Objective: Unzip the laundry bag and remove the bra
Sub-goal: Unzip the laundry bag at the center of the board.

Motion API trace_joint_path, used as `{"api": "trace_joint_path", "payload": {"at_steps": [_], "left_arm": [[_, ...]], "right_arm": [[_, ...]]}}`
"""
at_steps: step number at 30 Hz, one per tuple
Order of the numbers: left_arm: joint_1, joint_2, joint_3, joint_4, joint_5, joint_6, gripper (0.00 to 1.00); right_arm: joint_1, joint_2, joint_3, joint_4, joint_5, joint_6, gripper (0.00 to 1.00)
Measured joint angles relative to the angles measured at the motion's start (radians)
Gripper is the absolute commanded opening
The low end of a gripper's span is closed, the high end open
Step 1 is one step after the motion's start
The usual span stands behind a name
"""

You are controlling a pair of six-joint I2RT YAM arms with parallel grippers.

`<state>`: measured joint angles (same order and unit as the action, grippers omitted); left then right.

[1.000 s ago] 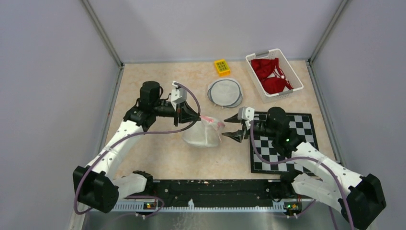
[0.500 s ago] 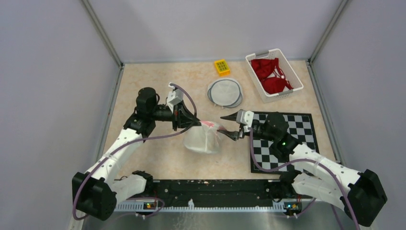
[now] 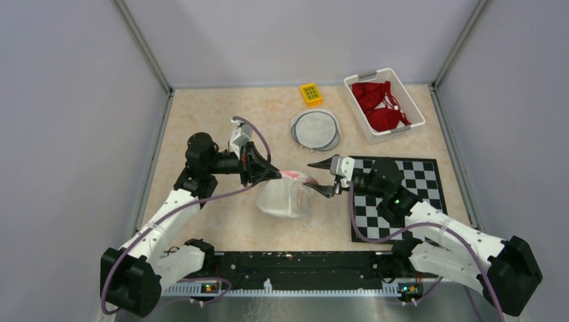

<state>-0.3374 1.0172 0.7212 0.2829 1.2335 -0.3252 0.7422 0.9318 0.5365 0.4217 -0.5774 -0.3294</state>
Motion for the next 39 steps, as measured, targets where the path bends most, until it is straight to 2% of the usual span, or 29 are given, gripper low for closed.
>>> {"api": "trace_joint_path", "payload": {"at_steps": [3, 7, 8, 9, 10, 11, 14, 16, 18, 26, 29, 34, 39], "left_arm": [[0.0, -0.001, -0.022, 0.055, -0.009, -0.069, 0.0], [0.0, -0.001, -0.026, 0.105, -0.022, -0.13, 0.0], [0.0, -0.001, -0.026, 0.117, -0.024, -0.144, 0.0], [0.0, -0.001, -0.027, 0.129, -0.026, -0.156, 0.0], [0.0, -0.001, -0.028, 0.138, -0.028, -0.166, 0.02], [0.0, -0.001, -0.028, 0.142, -0.03, -0.173, 0.06], [0.0, -0.001, -0.029, 0.13, -0.036, -0.167, 0.34], [0.0, -0.003, -0.025, 0.076, -0.051, -0.122, 0.55], [0.0, -0.005, 0.001, -0.032, -0.076, -0.046, 0.65], [-0.008, -0.006, 0.209, -0.433, -0.158, 0.343, 0.72], [-0.034, -0.002, 0.232, -0.515, -0.185, 0.418, 0.72], [-0.123, 0.045, 0.251, -0.591, -0.234, 0.476, 0.73], [-0.174, 0.093, 0.251, -0.608, -0.262, 0.476, 0.68]], "right_arm": [[0.002, 0.0, 0.0, -0.002, -0.004, -0.004, 0.53], [0.003, 0.0, 0.0, -0.003, -0.014, -0.012, 0.38], [0.004, 0.0, 0.0, -0.004, -0.016, -0.015, 0.3], [0.006, 0.0, 0.0, -0.004, -0.017, -0.018, 0.18], [0.008, 0.0, 0.0, -0.004, -0.018, -0.019, 0.01], [0.01, 0.0, 0.0, -0.005, -0.018, -0.023, 0.0], [0.01, 0.0, 0.001, -0.014, -0.006, -0.028, 0.0], [0.01, 0.0, 0.003, -0.034, -0.006, -0.028, 0.0], [0.01, 0.0, 0.009, -0.071, -0.006, -0.026, 0.0], [0.01, -0.013, 0.028, -0.2, -0.012, 0.034, 0.0], [0.01, -0.013, 0.028, -0.232, -0.016, 0.066, 0.0], [0.01, -0.012, 0.037, -0.28, -0.018, 0.096, 0.0], [0.01, -0.01, 0.06, -0.301, -0.018, 0.106, 0.0]]}}
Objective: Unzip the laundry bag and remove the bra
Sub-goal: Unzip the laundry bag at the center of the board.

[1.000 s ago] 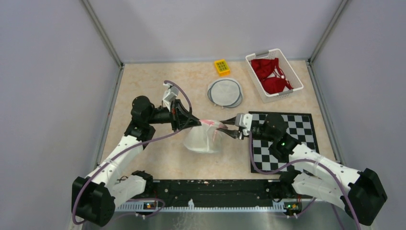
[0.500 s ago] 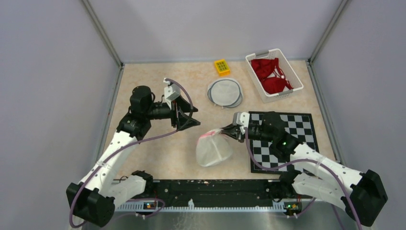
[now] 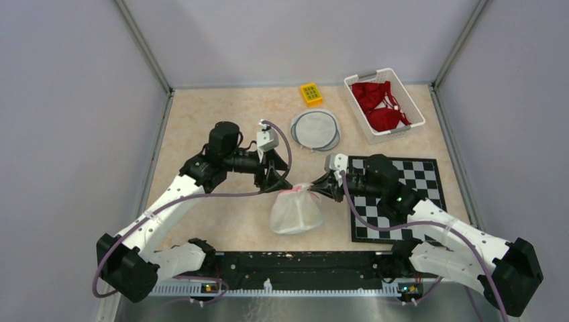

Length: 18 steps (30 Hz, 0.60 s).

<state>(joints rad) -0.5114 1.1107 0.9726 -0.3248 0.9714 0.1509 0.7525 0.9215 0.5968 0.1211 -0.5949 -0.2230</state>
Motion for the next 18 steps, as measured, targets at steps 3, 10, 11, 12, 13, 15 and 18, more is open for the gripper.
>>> {"api": "trace_joint_path", "payload": {"at_steps": [3, 10, 11, 12, 13, 15, 18], "left_arm": [[-0.019, 0.013, -0.003, 0.001, -0.001, -0.02, 0.61], [-0.038, 0.019, -0.026, 0.032, 0.019, -0.103, 0.69], [-0.039, 0.02, -0.029, 0.039, 0.031, -0.122, 0.69], [-0.04, 0.02, -0.031, 0.043, 0.038, -0.135, 0.67], [-0.041, 0.02, -0.032, 0.048, 0.043, -0.151, 0.64], [-0.045, 0.02, -0.032, 0.051, 0.039, -0.167, 0.57], [-0.048, 0.026, -0.032, 0.051, 0.012, -0.172, 0.52]], "right_arm": [[0.0, 0.0, 0.002, -0.007, 0.0, 0.0, 0.0], [0.0, 0.005, 0.008, -0.037, 0.01, 0.0, 0.0], [0.0, 0.005, 0.01, -0.039, 0.014, 0.0, 0.0], [0.0, 0.005, 0.011, -0.042, 0.017, 0.0, 0.0], [0.0, 0.005, 0.014, -0.046, 0.019, 0.0, 0.0], [0.0, 0.005, 0.015, -0.048, 0.023, 0.0, 0.0], [0.0, 0.005, 0.015, -0.055, 0.025, 0.008, 0.0]]}}
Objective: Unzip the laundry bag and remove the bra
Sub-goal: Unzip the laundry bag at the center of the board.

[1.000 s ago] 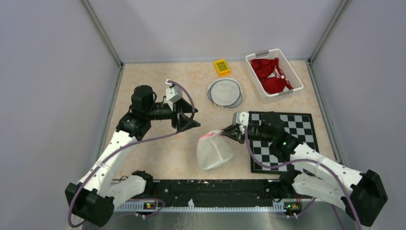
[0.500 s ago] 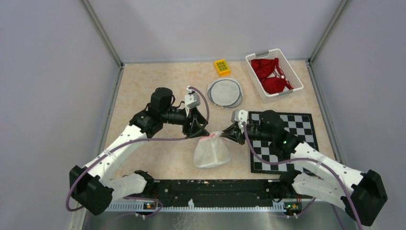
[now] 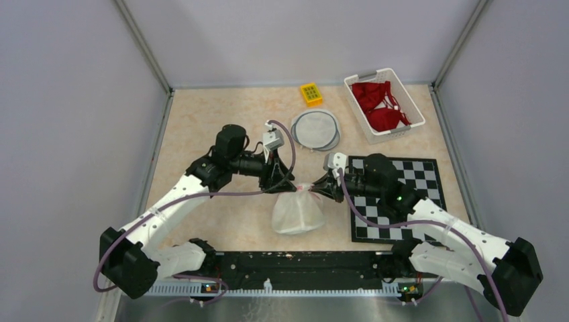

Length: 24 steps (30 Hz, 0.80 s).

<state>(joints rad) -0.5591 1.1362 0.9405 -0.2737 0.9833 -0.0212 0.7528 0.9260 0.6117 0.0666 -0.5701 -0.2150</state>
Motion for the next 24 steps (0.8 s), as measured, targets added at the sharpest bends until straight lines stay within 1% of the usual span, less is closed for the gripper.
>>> {"api": "trace_joint_path", "payload": {"at_steps": [4, 8, 9, 15, 20, 21, 22, 24], "left_arm": [[-0.003, 0.02, 0.0, -0.001, -0.052, 0.0, 0.5], [-0.006, 0.038, 0.0, -0.002, -0.097, 0.001, 0.42], [-0.007, 0.043, 0.0, -0.002, -0.107, 0.0, 0.42], [-0.012, 0.054, 0.0, 0.006, -0.117, -0.014, 0.43], [-0.011, 0.054, -0.004, 0.037, -0.098, -0.069, 0.44], [-0.011, 0.054, -0.005, 0.042, -0.093, -0.077, 0.42], [-0.01, 0.054, -0.006, 0.045, -0.087, -0.082, 0.33], [-0.01, 0.054, -0.007, 0.045, -0.079, -0.082, 0.07]], "right_arm": [[0.0, 0.0, 0.0, -0.009, 0.003, 0.011, 0.0], [0.0, 0.005, 0.014, -0.028, 0.009, 0.022, 0.0], [0.0, 0.005, 0.016, -0.031, 0.009, 0.026, 0.0], [0.0, 0.006, 0.018, -0.034, 0.013, 0.039, 0.0], [0.0, 0.006, 0.018, -0.032, 0.012, 0.043, 0.0], [0.0, 0.006, 0.018, -0.031, 0.011, 0.044, 0.0], [0.0, 0.006, 0.018, -0.031, 0.009, 0.044, 0.0], [0.0, 0.006, 0.018, -0.031, 0.005, 0.045, 0.0]]}}
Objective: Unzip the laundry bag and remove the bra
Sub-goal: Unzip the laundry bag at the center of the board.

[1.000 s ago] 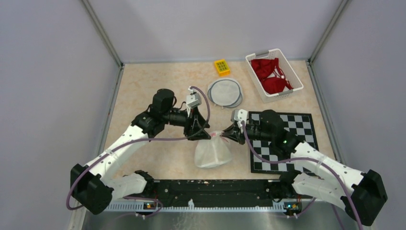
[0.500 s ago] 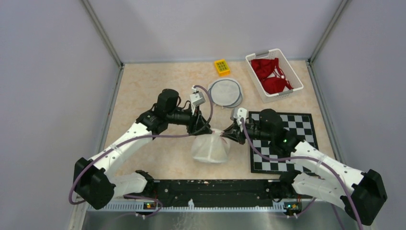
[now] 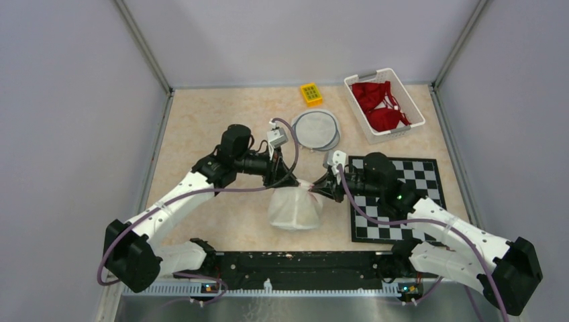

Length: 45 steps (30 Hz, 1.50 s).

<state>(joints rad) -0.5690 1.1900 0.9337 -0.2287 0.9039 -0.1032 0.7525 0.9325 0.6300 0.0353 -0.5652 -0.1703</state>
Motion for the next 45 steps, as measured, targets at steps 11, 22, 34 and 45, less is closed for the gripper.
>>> {"api": "trace_joint_path", "payload": {"at_steps": [11, 22, 34, 45], "left_arm": [[0.017, 0.008, -0.052, 0.116, 0.176, -0.134, 0.0], [0.049, 0.045, -0.085, 0.282, 0.306, -0.334, 0.0], [0.096, 0.045, -0.087, 0.29, 0.318, -0.345, 0.0], [0.096, 0.045, -0.087, 0.213, 0.28, -0.264, 0.0]], "right_arm": [[0.003, -0.062, -0.021, 0.059, -0.043, -0.024, 0.51], [0.047, -0.14, -0.081, 0.144, -0.038, -0.137, 0.57], [0.053, -0.231, -0.078, 0.027, 0.002, -0.155, 0.65], [0.053, -0.097, 0.014, 0.107, 0.015, -0.026, 0.68]]}}
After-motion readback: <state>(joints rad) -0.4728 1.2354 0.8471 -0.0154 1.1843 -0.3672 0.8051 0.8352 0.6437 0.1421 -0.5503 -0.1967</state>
